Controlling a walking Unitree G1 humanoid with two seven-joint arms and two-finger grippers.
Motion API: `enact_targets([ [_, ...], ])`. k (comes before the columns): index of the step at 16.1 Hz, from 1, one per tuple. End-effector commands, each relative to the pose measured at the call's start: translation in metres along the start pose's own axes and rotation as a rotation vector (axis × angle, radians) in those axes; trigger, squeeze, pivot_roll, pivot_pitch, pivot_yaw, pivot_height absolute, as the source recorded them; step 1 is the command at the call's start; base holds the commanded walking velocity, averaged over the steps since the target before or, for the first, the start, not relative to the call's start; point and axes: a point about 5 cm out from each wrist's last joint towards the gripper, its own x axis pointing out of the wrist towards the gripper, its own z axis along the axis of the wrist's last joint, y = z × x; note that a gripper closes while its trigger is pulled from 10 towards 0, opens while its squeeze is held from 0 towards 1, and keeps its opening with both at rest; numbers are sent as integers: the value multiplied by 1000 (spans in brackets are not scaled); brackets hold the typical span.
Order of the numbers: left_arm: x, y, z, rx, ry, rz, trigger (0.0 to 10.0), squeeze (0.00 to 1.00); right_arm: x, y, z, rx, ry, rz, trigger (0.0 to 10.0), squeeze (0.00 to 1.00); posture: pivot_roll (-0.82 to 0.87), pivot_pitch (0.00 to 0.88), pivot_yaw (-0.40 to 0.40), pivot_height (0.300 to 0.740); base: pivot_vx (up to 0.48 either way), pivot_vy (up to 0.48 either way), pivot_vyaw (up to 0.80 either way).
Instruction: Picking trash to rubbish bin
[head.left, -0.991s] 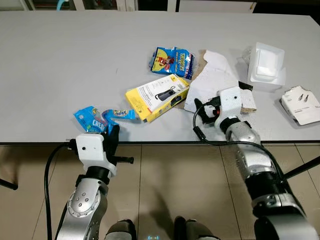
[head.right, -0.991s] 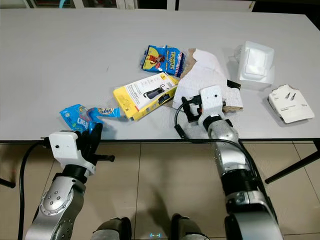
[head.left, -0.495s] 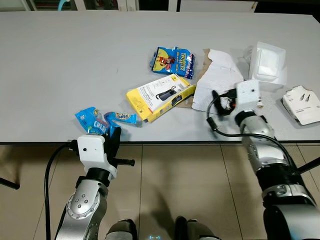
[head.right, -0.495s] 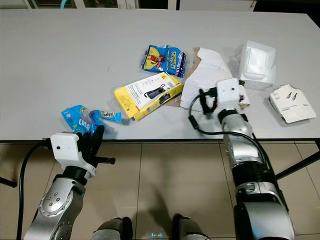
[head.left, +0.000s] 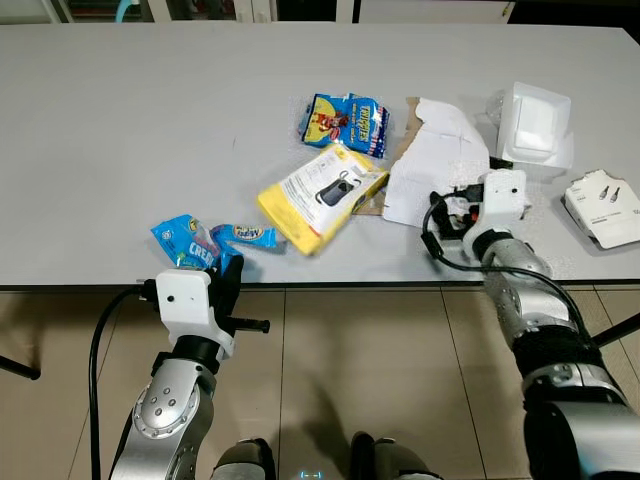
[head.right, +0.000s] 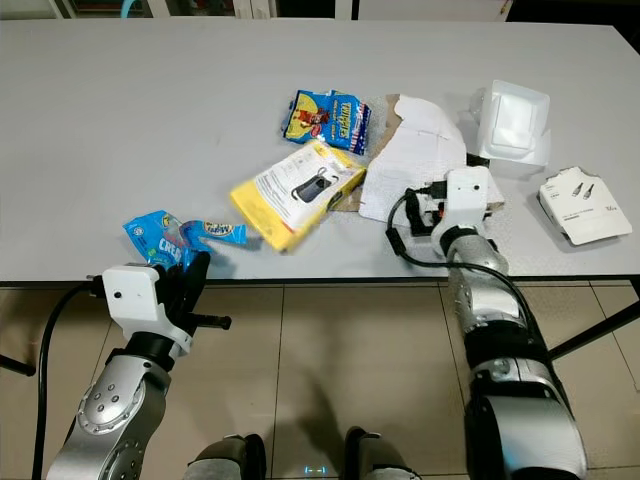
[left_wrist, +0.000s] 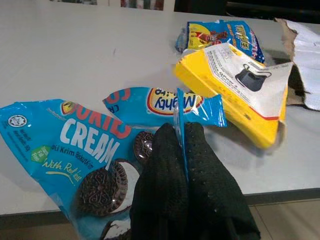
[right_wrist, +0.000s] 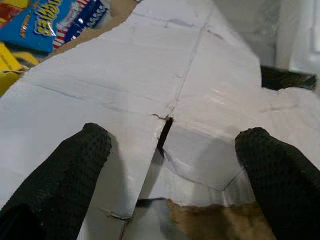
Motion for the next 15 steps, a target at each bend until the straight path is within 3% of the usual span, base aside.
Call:
enact_targets([
  [1, -3, 1, 1, 1, 4, -2, 1216, 0, 0, 1, -7, 64, 41, 16, 10000, 0, 48, 188, 25, 740, 0, 0, 0],
  [11, -5, 2, -3, -40, 29, 15, 1216, 0, 5, 23, -11, 314, 54, 153, 10000, 0, 57, 195, 24, 740, 0, 0, 0],
  [13, -5, 1, -3, -41, 31, 10, 1294, 0, 5, 34, -14, 411, 60, 219, 10000, 0, 57, 195, 24, 740, 0, 0, 0],
  [15, -5, 2, -3, -40, 32, 10, 1294, 0, 4, 43, -15, 451, 58, 271, 10000, 0, 67, 198, 26, 740, 0, 0, 0],
])
